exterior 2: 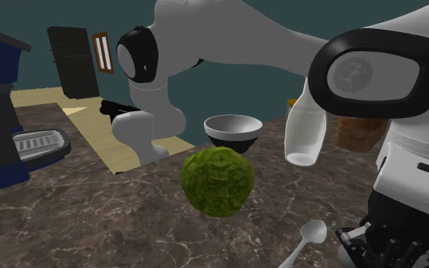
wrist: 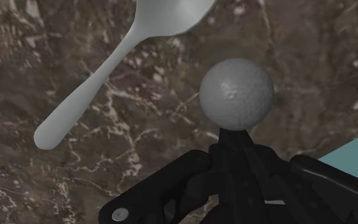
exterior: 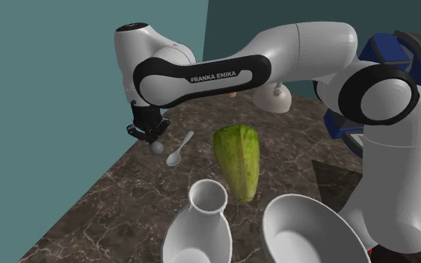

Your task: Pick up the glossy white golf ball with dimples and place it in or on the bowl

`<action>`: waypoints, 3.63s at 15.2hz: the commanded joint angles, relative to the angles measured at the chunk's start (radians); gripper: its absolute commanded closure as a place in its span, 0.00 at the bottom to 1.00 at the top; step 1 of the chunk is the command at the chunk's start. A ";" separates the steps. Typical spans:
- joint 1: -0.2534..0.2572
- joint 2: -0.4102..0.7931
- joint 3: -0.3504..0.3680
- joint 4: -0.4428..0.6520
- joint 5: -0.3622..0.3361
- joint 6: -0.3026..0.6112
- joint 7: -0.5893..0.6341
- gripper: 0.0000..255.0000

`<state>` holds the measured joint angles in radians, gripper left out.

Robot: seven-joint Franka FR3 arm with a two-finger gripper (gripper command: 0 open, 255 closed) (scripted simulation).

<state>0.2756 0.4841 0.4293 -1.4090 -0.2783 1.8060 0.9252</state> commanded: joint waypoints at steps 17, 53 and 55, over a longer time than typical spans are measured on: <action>-0.058 -0.237 0.044 -0.364 0.032 0.281 -0.062 0.00; -0.053 -0.271 0.056 -0.151 0.067 0.041 -0.105 1.00; -0.051 -0.269 0.057 -0.122 0.067 0.014 -0.108 1.00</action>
<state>0.2226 0.2147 0.4850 -1.5479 -0.2112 1.8374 0.8170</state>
